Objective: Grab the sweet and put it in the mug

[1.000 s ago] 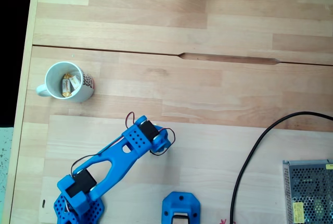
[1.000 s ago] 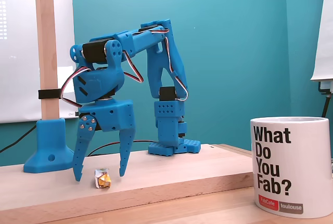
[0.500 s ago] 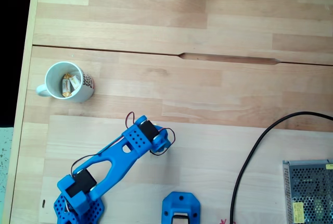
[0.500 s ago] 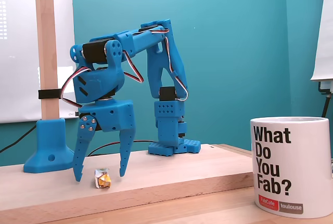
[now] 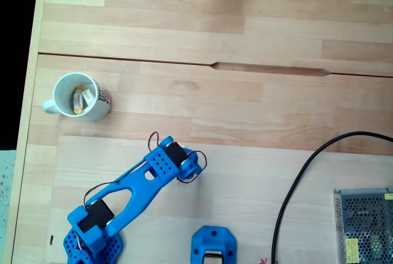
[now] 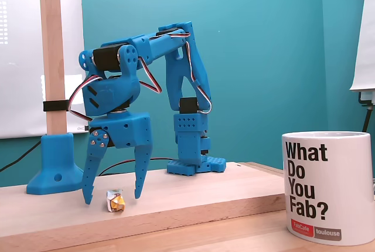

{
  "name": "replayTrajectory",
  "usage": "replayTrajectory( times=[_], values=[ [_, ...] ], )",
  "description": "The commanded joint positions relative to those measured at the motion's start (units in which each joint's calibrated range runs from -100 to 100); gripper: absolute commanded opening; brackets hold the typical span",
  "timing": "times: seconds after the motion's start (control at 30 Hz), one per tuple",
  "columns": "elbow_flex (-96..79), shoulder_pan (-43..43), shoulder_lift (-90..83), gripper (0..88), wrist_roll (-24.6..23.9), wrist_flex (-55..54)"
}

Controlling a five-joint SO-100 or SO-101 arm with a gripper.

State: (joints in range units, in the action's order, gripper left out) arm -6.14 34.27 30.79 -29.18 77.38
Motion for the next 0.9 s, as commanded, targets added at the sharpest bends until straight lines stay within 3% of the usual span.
replayTrajectory(
  times=[0.0,0.87],
  values=[
    [2.6,-0.1,-0.4,28.9,0.1,0.1],
    [2.2,-0.2,0.4,27.4,-0.4,-3.3]
  ],
)
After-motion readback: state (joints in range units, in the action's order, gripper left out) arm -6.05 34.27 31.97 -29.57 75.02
